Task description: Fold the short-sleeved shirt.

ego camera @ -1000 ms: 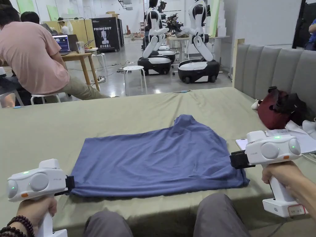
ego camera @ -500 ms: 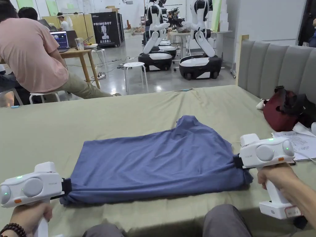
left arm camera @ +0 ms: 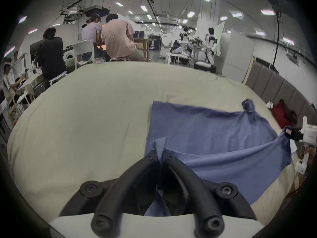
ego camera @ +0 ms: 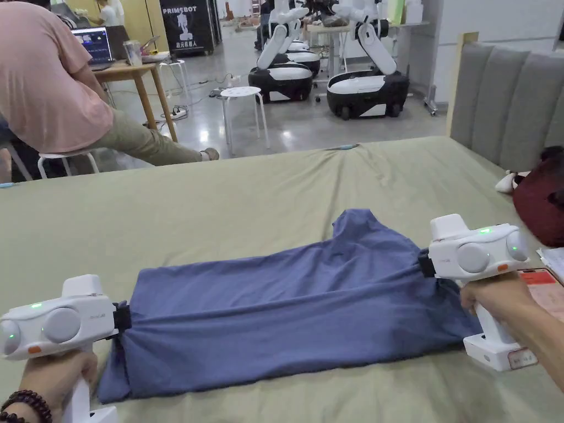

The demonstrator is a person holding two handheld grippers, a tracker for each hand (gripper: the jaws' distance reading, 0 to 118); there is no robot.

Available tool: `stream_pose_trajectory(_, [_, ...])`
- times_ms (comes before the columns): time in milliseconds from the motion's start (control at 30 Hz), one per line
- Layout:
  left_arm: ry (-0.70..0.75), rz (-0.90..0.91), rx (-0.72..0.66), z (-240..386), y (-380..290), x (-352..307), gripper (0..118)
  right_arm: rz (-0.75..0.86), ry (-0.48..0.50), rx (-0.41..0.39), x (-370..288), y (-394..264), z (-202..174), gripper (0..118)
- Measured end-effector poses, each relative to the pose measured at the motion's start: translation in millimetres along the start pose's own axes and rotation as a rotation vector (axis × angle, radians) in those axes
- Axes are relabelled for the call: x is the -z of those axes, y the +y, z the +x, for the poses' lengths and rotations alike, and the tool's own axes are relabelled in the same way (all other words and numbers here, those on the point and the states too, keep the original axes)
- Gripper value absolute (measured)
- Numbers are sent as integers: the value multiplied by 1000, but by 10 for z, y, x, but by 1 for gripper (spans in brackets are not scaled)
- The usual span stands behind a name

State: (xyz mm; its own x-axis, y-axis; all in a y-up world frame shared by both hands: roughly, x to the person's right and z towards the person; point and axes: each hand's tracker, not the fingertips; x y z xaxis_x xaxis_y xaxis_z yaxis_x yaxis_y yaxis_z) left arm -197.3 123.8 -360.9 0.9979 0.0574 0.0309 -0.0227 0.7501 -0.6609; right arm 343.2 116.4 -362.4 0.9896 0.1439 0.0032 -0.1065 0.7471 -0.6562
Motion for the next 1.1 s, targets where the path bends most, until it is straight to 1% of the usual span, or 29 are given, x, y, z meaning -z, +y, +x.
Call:
stream_pose_trajectory(33, [18, -26, 15, 24, -17, 120, 4, -27, -17, -25, 109, -32, -38, 5])
stream_pose_trajectory(67, [26, -50, 18, 41, -55, 216, 4, -42, -40, -59, 194, -70, -80, 8])
stream_pose_trajectory(100, [31, -82, 29, 52, -82, 286, 4, -46, -48, -70, 284, -106, -78, 26])
stream_pose_trajectory(133, [31, -88, 30, 56, -109, 323, 7, -49, -38, -55, 322, -133, -91, 55])
stream_pose_trajectory(167, [29, -74, 22, 58, -147, 312, 20, -67, -27, -38, 325, -152, -90, 86])
stream_pose_trajectory(200, [24, -73, 20, 51, -166, 294, 58, -78, -12, -24, 313, -171, -88, 118])
stream_pose_trajectory(233, [12, -63, 16, 39, -178, 256, 94, -70, -5, -17, 158, -192, -71, 118])
stream_pose_trajectory(267, [11, -55, 10, 34, -186, 212, 118, -39, 5, -8, 66, -205, -68, 116])
stream_pose_trajectory(300, [15, -48, 3, 29, -200, 141, 107, -30, -6, -15, -2, -180, -57, 115])
stream_pose_trajectory(333, [-2, 3, -33, 5, -218, -6, 102, -25, -20, -10, -82, -164, -51, 116])
stream_pose_trajectory(367, [21, 20, -42, -15, -192, -55, 103, -27, -31, -16, -202, -149, -46, 115])
stream_pose_trajectory(433, [26, -10, -53, -38, -197, -208, 104, -41, -38, -20, -365, -131, -26, 114])
stream_pose_trajectory(467, [31, -8, -59, -42, -223, -297, 105, -47, -40, -15, -458, -141, -20, 111])
stream_pose_trajectory(533, [24, -1, -46, -40, -287, -451, 106, -30, -49, 9, -518, -186, 24, 87])
stream_pose_trajectory(567, [22, -2, -28, -13, -328, -525, 101, -23, -49, 24, -602, -205, 43, 66])
stream_pose_trajectory(600, [17, 2, -15, 0, -369, -595, 83, -22, -45, 37, -660, -226, 62, 26])
stream_pose_trajectory(633, [10, -4, -1, 7, -394, -645, 54, -26, -37, 49, -712, -268, 24, 1])
stream_pose_trajectory(667, [-1, -23, 13, 3, -412, -673, 10, -28, -35, 52, -766, -295, 53, 0])
stream_pose_trajectory(700, [-6, -31, 16, 16, -440, -708, 0, -36, -22, 60, -798, -313, 77, 0])
stream_pose_trajectory(767, [-2, -27, 14, -30, -476, -767, 0, -43, -1, 61, -849, -355, 55, 0])
stream_pose_trajectory(833, [-12, -18, 16, -34, -489, -744, 0, -30, -10, 59, -892, -379, 62, 0])
stream_pose_trajectory(867, [-9, -6, 15, -45, -504, -733, 15, -27, -11, 58, -903, -387, 72, 0])
stream_pose_trajectory(900, [-7, 1, 13, -55, -518, -719, 56, -25, -11, 60, -931, -403, 15, 0])
stream_pose_trajectory(933, [-4, -4, 11, -67, -531, -674, 90, -27, -5, 67, -933, -417, 10, 0])
stream_pose_trajectory(967, [7, -23, 8, -37, -534, -589, 118, -29, 0, 70, -929, -432, 5, 0])
stream_pose_trajectory(1000, [21, -34, 2, -47, -565, -543, 111, -30, 3, 72, -925, -449, 0, 0])
stream_pose_trajectory(1033, [34, 6, 0, -71, -599, -540, 105, -32, 3, 72, -936, -469, -48, 0])
stream_pose_trajectory(1067, [19, -9, -9, -97, -619, -496, 103, -34, 3, 73, -931, -488, -61, 0])
stream_pose_trajectory(1100, [22, -38, -20, -79, -621, -419, 103, -37, 3, 72, -921, -505, -66, 0])
